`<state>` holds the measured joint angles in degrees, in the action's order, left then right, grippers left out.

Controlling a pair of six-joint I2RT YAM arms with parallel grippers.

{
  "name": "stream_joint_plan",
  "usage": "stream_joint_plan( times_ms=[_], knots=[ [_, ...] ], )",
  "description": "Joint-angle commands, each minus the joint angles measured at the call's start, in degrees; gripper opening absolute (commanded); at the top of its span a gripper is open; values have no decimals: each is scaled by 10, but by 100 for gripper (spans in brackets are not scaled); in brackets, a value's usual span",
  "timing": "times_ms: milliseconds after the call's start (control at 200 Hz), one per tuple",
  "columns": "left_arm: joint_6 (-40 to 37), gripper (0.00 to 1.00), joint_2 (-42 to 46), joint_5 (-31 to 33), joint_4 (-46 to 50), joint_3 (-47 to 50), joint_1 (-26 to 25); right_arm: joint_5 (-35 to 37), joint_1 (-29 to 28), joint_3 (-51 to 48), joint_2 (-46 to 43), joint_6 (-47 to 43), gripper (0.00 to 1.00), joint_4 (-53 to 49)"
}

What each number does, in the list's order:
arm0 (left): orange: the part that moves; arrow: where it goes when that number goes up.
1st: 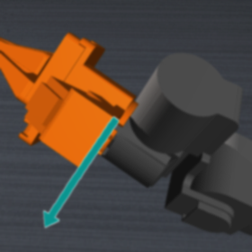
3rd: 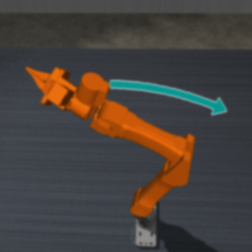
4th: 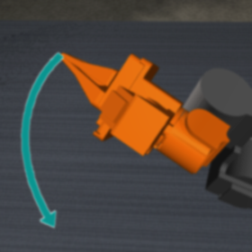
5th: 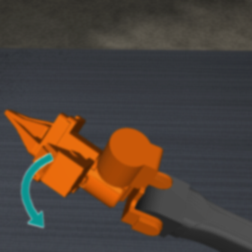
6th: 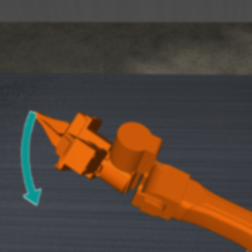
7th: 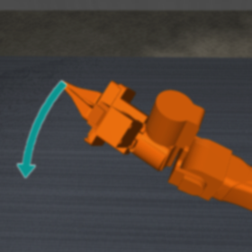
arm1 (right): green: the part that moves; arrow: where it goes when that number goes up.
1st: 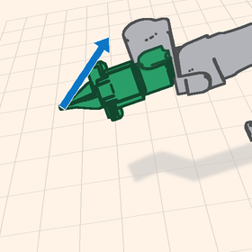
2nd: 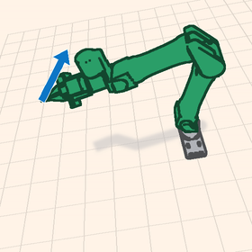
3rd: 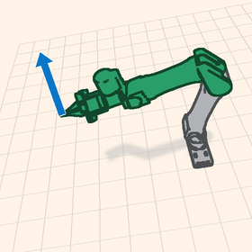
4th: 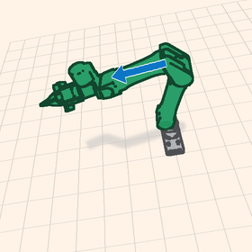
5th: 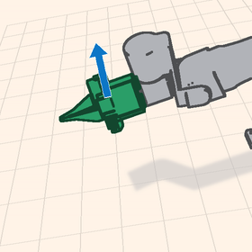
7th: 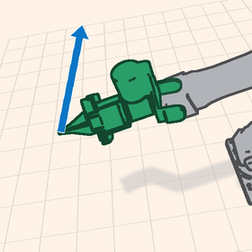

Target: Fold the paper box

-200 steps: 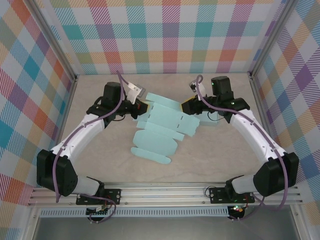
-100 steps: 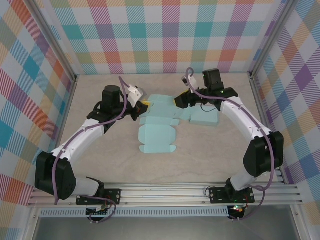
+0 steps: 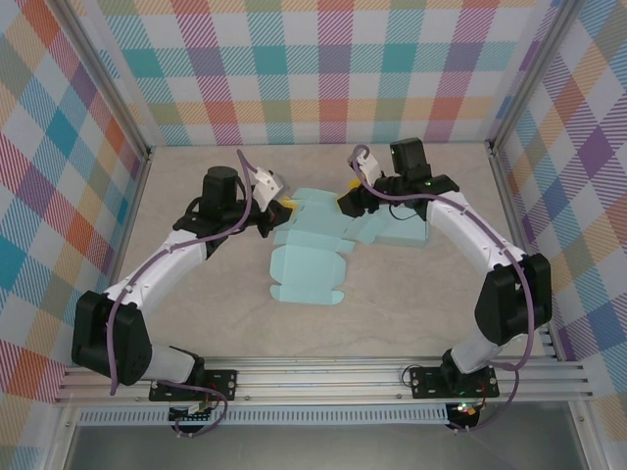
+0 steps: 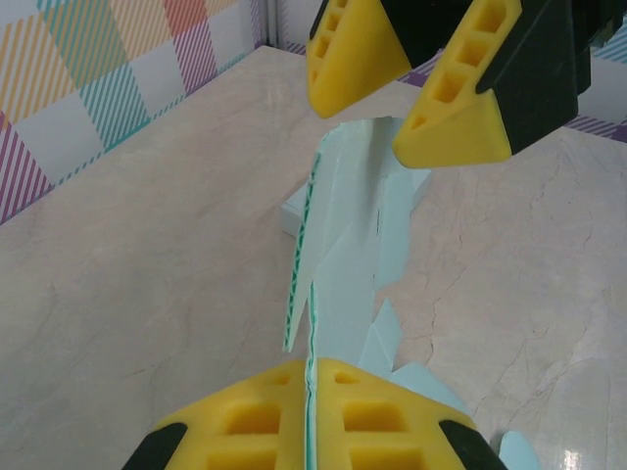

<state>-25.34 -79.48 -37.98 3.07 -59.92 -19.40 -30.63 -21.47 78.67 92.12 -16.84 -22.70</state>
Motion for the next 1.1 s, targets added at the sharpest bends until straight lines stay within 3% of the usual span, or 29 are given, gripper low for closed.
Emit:
stream_joint_plan(
  times_ms=[0, 130, 355, 625, 680, 770, 840, 975, 1095],
  knots=[
    [-7, 0, -6, -23, 4, -22, 8, -27, -5, -12, 10, -22, 65, 9],
    [-2, 0, -9, -24, 2, -23, 9, -26, -6, -22, 14, -22, 55, 9],
    [21, 0, -20, -7, -1, -21, 12, 8, -17, -34, 8, -19, 20, 14],
    [103, 0, -40, 18, -32, 4, 27, 214, -89, -53, 19, -56, 0, 25],
    [109, 17, -43, 34, -31, 7, 29, 253, -102, -52, 29, -66, 0, 26],
    [103, 58, -38, 65, -7, 3, 37, 298, -120, -46, 40, -86, 0, 25],
    [87, 66, -23, 100, 16, -4, 46, 306, -129, -38, 45, -103, 0, 15],
    [23, 68, 7, 141, 46, -27, 60, 297, -142, -28, 47, -134, 0, 0],
    [-65, 69, -3, 128, 72, -57, 60, 270, -147, -21, 47, -152, 0, -8]
  ],
)
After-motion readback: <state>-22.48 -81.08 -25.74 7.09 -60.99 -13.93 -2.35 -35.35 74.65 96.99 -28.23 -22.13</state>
